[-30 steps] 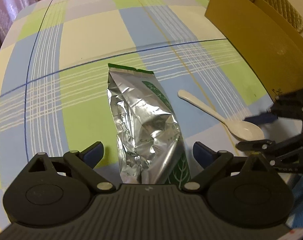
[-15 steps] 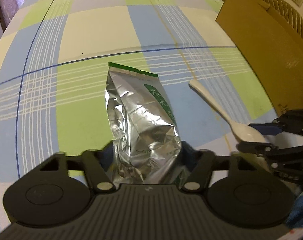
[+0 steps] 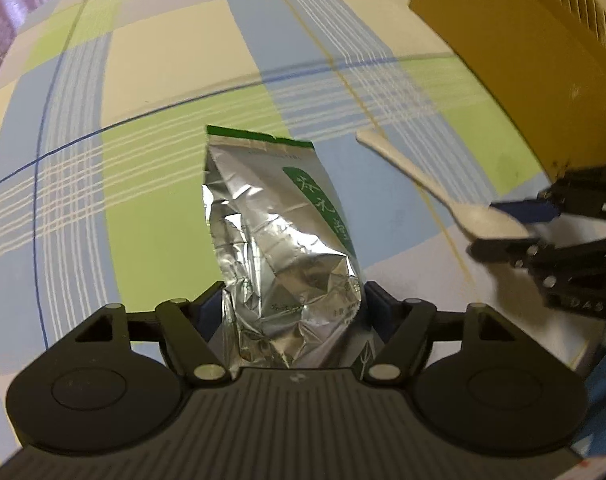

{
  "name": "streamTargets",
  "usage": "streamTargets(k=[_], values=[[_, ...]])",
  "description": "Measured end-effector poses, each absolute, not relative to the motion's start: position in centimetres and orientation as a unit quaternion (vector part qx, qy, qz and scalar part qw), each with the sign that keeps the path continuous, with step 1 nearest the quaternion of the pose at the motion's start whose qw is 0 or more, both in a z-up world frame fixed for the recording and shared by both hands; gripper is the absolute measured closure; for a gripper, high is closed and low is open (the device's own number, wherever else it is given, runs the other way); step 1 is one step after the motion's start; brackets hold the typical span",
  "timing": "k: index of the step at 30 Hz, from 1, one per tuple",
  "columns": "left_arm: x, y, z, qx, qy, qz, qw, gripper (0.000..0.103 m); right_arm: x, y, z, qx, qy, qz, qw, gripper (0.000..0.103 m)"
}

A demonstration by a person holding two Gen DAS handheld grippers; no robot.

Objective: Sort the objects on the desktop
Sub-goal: 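Lift the tea bag with the left tool while the right tool lifts the spoon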

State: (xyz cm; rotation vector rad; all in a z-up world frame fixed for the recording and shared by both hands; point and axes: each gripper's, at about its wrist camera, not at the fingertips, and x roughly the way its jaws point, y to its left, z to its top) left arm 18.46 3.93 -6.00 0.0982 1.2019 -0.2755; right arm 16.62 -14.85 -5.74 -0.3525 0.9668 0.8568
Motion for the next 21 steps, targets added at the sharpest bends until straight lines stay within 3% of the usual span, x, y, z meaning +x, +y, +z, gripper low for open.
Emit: streamTargets(k=[3,7,11,21], values=[[18.7,3.2,-6.1,0.073,0.566,-0.130,0.811,0.033,16.5,-14.8,-5.8,-0.168,0.445,0.398,0.784,0.073],[18.6,3.1,-5.8,0.075,0.568,-0.137,0.808,0.047,16.7,-14.9,-5.8,-0.163,0.445,0.398,0.786,0.073],[18.1,2.9,-5.4,0.077,0.563,-0.139,0.811,0.053,16.8,-14.9,-5.8,-0.162,0.445,0.398,0.785,0.073],[17.4,3.0,-5.0,0.061,0.555,-0.141,0.818,0.056,16.4,-14.6,-5.9,-0.179,0.438,0.400,0.785,0.070]])
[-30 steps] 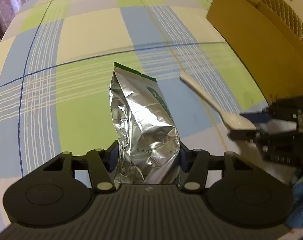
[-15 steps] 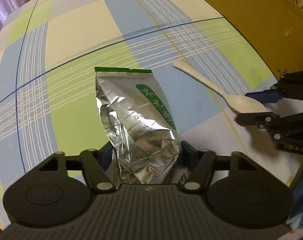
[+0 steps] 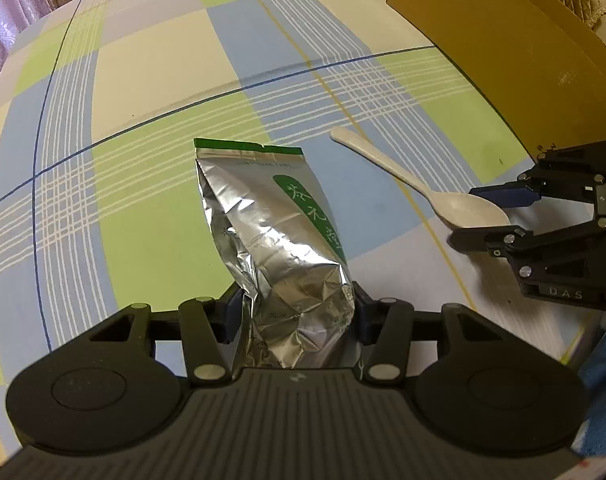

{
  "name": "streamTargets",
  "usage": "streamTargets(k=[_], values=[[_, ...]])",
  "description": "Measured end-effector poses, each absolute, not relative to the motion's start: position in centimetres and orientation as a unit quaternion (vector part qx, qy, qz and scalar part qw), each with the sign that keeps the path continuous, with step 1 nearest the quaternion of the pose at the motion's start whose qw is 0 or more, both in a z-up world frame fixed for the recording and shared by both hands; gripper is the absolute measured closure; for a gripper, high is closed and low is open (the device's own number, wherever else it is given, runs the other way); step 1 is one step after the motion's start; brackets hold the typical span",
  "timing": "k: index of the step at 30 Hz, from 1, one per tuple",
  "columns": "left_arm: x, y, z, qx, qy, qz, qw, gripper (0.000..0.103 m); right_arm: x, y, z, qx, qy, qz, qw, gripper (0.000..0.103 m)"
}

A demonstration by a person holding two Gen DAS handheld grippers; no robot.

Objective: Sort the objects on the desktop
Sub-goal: 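Lift the tea bag with the left tool while the right tool lifts the spoon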

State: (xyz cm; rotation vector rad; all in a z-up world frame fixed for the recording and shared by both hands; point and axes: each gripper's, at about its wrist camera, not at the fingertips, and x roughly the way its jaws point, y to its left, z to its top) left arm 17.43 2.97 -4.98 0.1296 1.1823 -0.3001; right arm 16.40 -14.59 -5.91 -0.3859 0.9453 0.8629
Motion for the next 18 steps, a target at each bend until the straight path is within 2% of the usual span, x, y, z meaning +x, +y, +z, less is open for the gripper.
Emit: streamTargets(k=[3,5,9,10,14,18], values=[[17.8,3.1,-5.1,0.062,0.561,-0.143,0.813,0.050,16.2,-14.5,-5.9,-0.182,0.437,0.400,0.785,0.070],[18.0,3.1,-5.6,0.066,0.568,-0.139,0.809,0.039,16.1,-14.5,-5.9,-0.184,0.436,0.399,0.785,0.070],[17.7,2.7,-6.0,0.081,0.565,-0.136,0.810,0.037,16.0,-14.4,-5.9,-0.192,0.433,0.397,0.787,0.073],[17.7,2.5,-6.0,0.085,0.565,-0.134,0.810,0.037,15.9,-14.4,-5.9,-0.193,0.432,0.397,0.787,0.073],[17.6,2.3,-5.6,0.084,0.568,-0.136,0.808,0.053,15.9,-14.6,-5.7,-0.187,0.426,0.399,0.791,0.073],[17.2,1.9,-4.7,0.089,0.560,-0.132,0.813,0.058,16.0,-15.2,-5.1,-0.167,0.418,0.396,0.800,0.073]])
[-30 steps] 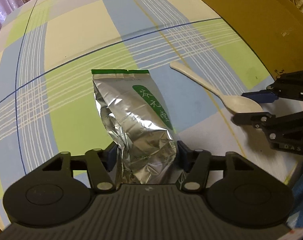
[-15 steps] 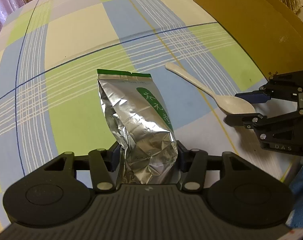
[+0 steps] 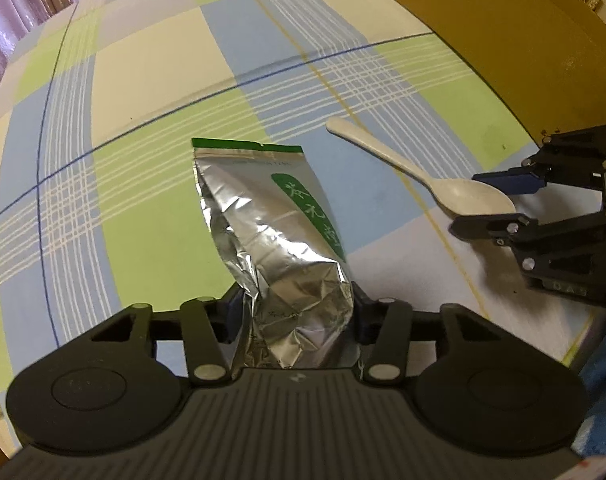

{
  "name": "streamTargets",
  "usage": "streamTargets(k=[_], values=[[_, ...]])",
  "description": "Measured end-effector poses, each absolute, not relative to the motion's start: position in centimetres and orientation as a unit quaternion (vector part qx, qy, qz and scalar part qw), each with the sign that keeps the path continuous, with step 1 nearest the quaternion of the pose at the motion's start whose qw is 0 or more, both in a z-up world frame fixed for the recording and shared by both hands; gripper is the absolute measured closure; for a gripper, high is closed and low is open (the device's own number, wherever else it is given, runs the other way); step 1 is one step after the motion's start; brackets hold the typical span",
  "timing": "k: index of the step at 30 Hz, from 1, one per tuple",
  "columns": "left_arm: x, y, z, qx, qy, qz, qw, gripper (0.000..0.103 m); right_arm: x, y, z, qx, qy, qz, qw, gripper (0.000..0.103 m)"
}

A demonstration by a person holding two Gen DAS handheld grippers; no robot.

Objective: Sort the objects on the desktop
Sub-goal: 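Lift the tea bag with the left tool while the right tool lifts the spoon, then carry the tea bag and spoon over the cardboard box with both tools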

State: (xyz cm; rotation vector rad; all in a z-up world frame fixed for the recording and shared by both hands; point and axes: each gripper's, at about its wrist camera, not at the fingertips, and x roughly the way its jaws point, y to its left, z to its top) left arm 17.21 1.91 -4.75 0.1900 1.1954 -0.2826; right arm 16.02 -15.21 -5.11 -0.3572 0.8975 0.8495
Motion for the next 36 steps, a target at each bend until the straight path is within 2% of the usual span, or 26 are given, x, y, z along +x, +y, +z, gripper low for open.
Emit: streamTargets(k=[18,36], values=[[15.0,0.2,-0.1,0.067,0.523,-0.125,0.840,0.058,14.9,-17.3,-1.1,-0.096,0.354,0.387,0.846,0.073],[11.9,-2.6,6.3,0.033,0.462,-0.131,0.876,0.058,11.8,-21.7,8.0,-0.051,0.308,0.357,0.880,0.073]])
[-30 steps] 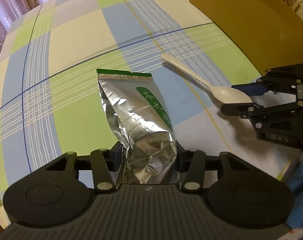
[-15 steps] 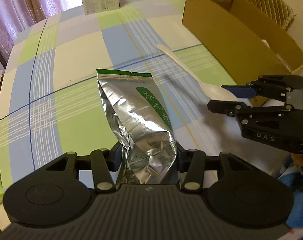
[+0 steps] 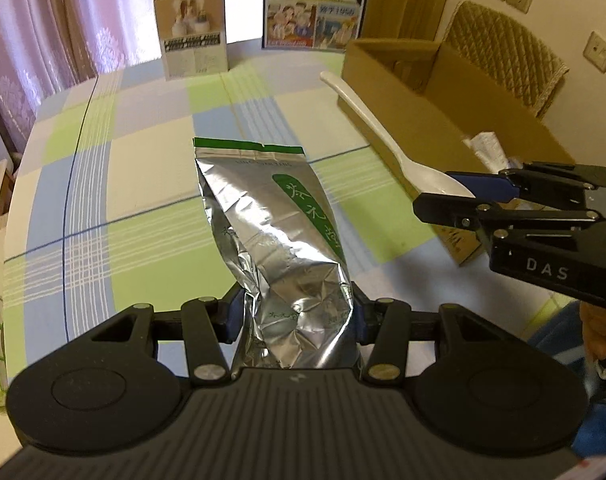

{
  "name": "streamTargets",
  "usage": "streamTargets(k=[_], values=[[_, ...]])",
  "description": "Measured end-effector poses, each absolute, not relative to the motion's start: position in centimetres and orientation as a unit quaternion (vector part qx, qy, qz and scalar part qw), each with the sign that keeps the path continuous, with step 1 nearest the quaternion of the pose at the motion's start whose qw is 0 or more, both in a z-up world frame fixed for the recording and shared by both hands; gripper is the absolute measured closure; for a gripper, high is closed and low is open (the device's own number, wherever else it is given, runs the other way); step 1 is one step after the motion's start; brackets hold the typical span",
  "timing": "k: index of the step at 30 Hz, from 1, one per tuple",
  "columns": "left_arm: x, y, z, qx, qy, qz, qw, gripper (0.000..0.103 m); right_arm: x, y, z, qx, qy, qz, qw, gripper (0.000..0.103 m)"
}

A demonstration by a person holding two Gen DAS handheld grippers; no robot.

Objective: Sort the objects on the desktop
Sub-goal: 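Carry the tea bag and spoon over the cardboard box with both tools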

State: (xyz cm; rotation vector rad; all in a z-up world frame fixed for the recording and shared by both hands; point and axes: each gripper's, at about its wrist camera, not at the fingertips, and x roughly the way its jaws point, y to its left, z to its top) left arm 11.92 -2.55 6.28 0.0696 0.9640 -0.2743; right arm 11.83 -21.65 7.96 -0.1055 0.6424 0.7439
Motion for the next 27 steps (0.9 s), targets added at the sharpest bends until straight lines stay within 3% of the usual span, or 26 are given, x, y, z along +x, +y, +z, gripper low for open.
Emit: streamTargets(k=[13,27], values=[[9.5,-7.3,10.0,0.021,0.425,-0.163,0.890,0.058,10.2,-28.2,12.0,-0.019,0.282,0.326,0.902,0.073],[9.8,-13.4,11.0,-0.012,0.412,-0.226,0.883,0.058,10.7,-36.1,12.6,-0.003,0.286,0.260,0.922,0.073]])
